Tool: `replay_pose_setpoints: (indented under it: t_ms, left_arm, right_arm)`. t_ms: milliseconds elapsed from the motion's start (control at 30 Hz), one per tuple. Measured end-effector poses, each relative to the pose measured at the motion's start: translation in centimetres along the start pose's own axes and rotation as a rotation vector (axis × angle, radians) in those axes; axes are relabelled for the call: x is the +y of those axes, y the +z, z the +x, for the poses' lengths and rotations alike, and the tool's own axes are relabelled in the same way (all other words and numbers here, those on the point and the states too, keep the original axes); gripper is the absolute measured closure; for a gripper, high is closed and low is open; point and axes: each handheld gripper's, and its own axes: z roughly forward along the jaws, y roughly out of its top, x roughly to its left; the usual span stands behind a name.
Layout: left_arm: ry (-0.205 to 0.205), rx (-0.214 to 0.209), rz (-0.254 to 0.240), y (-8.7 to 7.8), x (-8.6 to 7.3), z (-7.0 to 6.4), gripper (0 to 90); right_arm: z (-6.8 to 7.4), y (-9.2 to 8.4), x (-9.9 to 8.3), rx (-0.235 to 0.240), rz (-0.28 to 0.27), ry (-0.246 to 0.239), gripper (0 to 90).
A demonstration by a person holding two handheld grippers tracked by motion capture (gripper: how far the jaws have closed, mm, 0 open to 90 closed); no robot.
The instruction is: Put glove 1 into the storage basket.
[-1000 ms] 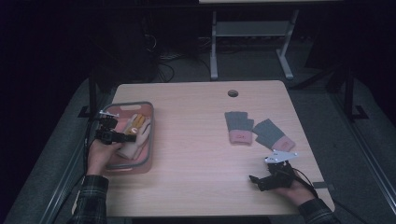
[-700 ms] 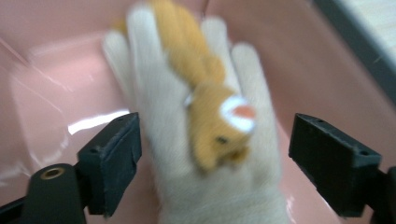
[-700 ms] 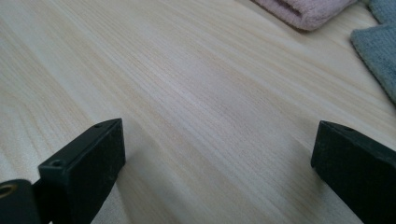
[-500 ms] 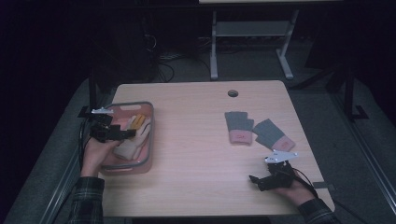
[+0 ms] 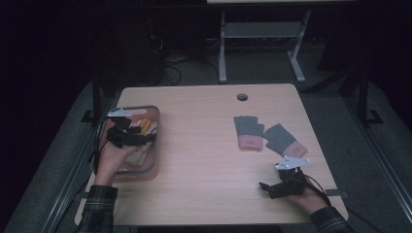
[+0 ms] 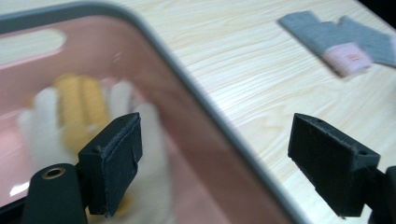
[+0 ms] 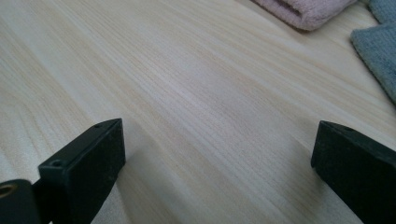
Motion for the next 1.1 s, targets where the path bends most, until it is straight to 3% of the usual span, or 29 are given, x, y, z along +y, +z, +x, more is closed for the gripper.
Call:
replay_pose_setpoints:
  t_ms: [300,500,533,833,1000,1033,1100]
  left_arm:
    - [0.082,-0.115,-0.02,1.1,1.2,-4.3,17.1]
    - [0.129,-0.15,-0.012,2.0,1.2,-6.6,17.1]
    - [0.143,-0.16,-0.005,2.5,1.0,-7.4,17.1]
    - [0.222,-0.195,0.013,4.2,-0.2,-10.3,17.1]
    - [0.245,-0.22,0.028,5.0,-1.2,-12.0,17.0]
    - [0.262,-0.228,0.032,5.4,-1.8,-12.6,17.0]
    - [0.281,-0.229,0.033,5.9,-2.6,-13.0,17.0]
  right_arm:
    - [0.0,0.0,0.0,0.0,0.0,-0.001,2.3]
    - [0.0,0.0,0.0,0.0,0.001,0.0,2.3]
    - [0.0,0.0,0.0,-0.002,0.001,0.002,2.3]
    - [0.0,-0.1,0.1,-0.004,0.012,0.004,2.7]
    - [-0.1,-0.4,0.4,-0.002,0.049,-0.002,7.1]
    - [-0.1,-0.5,0.5,0.0,0.053,-0.007,12.7]
    - [-0.1,-0.6,0.6,0.004,0.058,-0.007,13.7]
